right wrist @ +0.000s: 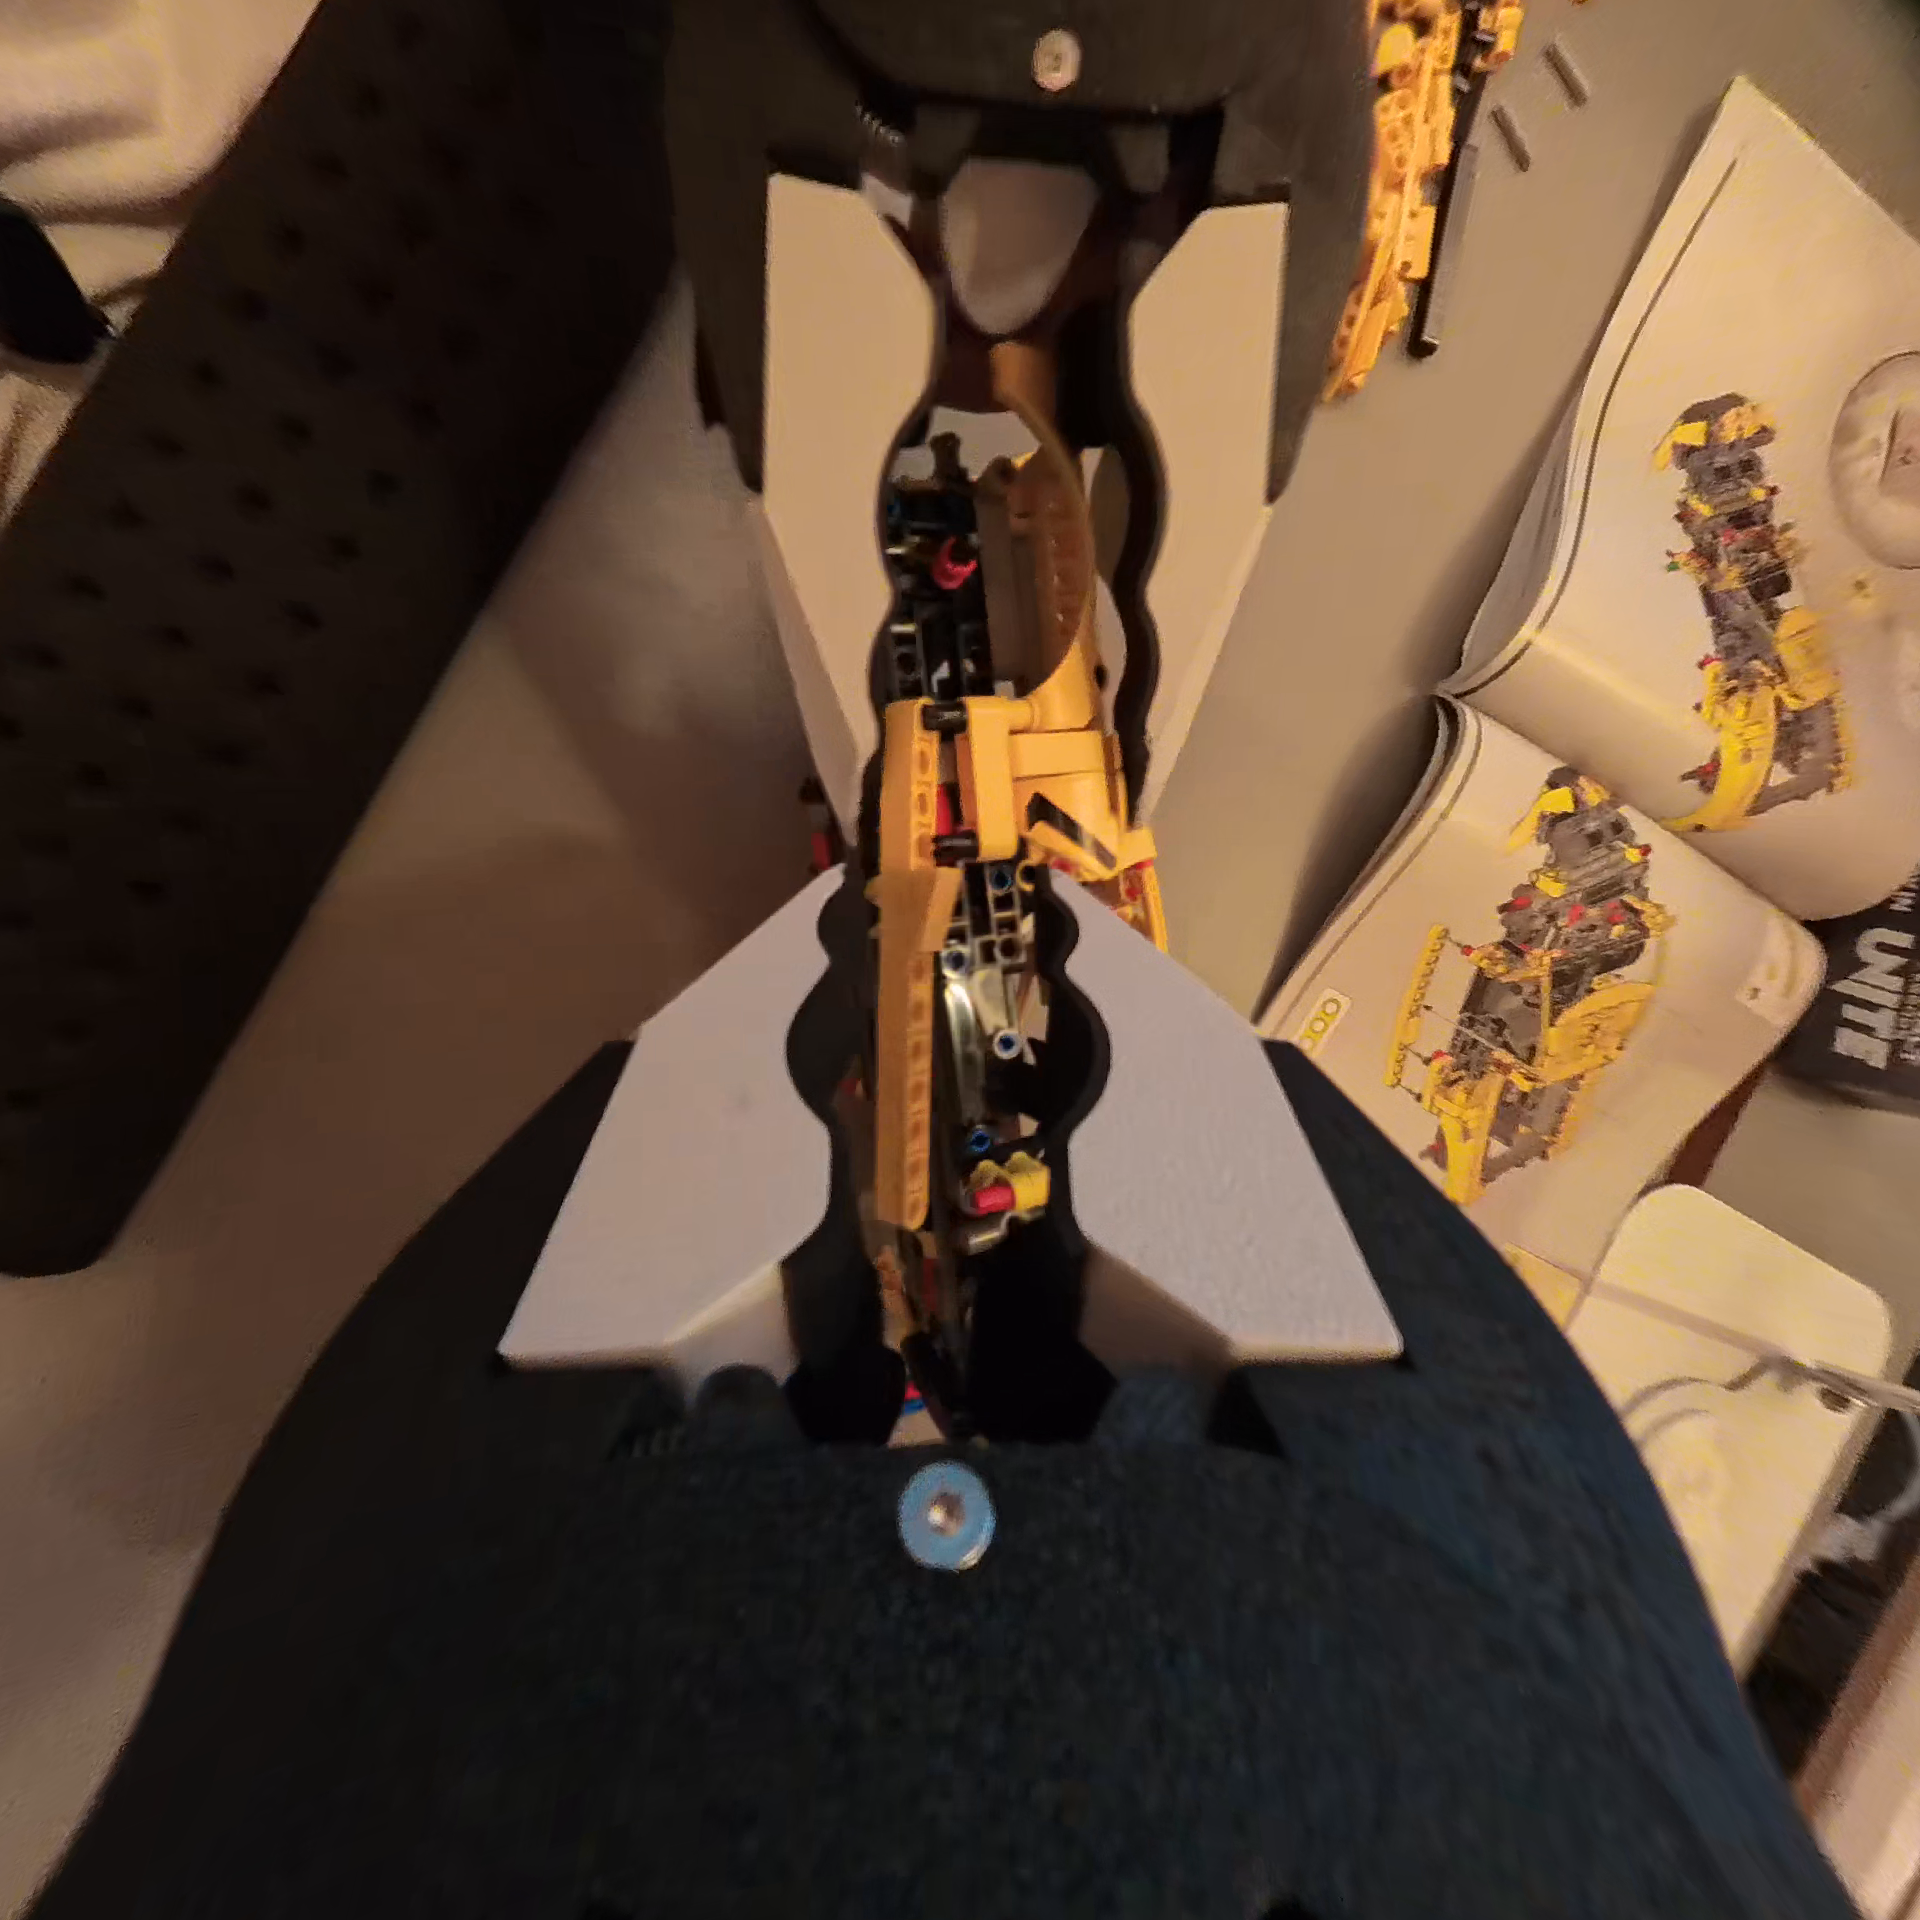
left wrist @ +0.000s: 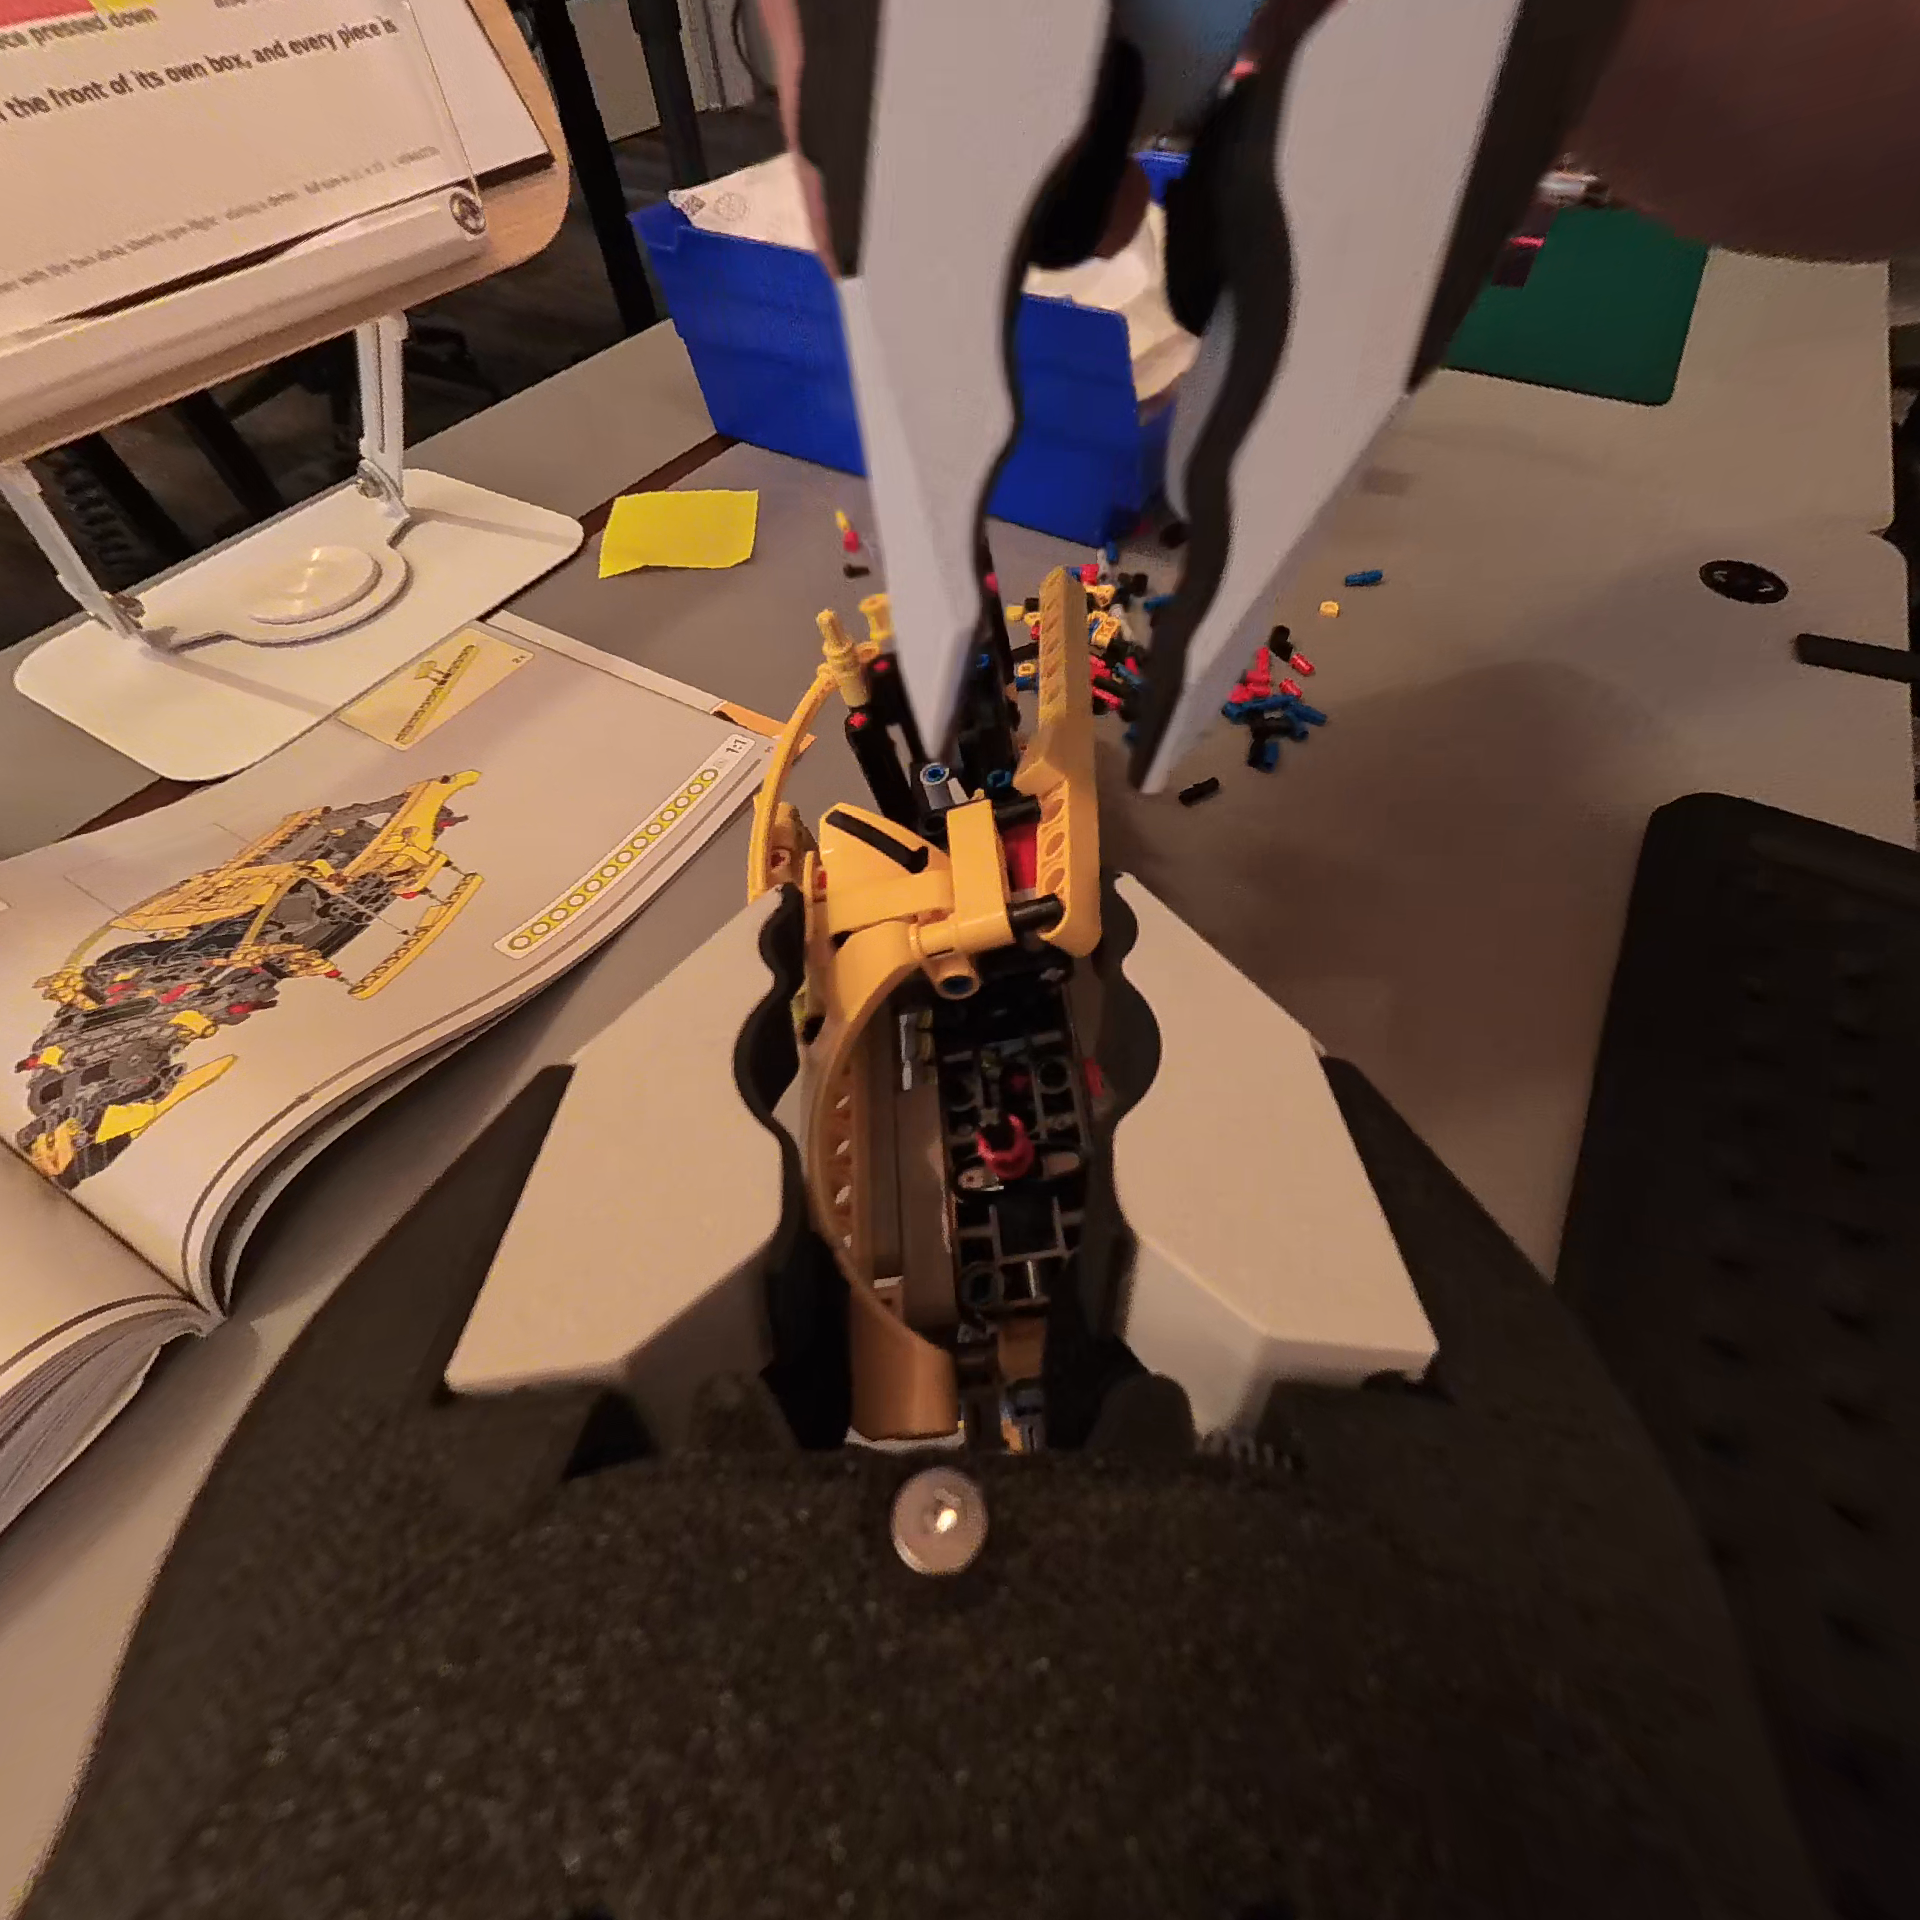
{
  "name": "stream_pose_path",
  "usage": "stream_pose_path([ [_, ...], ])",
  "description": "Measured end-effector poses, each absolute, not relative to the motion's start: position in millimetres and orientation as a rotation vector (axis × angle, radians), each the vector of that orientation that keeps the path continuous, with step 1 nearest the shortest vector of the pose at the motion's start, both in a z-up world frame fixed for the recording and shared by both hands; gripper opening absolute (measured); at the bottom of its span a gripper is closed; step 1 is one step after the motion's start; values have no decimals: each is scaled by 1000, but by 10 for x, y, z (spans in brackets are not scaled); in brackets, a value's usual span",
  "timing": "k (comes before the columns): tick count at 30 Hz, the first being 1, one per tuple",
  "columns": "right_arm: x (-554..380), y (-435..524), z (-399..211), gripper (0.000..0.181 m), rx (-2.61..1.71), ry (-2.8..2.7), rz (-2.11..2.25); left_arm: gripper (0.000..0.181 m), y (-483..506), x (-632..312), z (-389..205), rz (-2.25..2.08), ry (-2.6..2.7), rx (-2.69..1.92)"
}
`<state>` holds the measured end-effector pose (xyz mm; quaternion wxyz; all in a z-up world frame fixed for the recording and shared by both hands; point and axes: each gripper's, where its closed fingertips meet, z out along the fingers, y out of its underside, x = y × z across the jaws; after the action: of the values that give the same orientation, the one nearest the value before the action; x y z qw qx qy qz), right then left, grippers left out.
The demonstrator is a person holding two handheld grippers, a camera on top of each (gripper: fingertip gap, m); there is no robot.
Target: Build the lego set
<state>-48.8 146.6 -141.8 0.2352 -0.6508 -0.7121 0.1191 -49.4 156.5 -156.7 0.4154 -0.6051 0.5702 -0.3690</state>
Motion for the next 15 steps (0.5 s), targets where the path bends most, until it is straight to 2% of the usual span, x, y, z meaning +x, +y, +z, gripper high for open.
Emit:
stream_pose_path([
  [3, -466, 1386, -1476, 28, -1741, -1972, 216, 56, 1573, -499, -1566, -936, 1423, -1526],
  [6, -455, 1441, -1468, 13, -1625, -1960, 20, 56, 1565, -496, -1565, -931, 1425, -1519],
  [9, -451, 1445, -1473, 12, -1601, -1979, -57, 57, 1564, -497, -1565, -920, 1427, -1506],
  [15, -435, 1329, -1492, 11, -1865, -2042, 294, 58, 1468, -466, -1550, -751, 1489, -1365],
])
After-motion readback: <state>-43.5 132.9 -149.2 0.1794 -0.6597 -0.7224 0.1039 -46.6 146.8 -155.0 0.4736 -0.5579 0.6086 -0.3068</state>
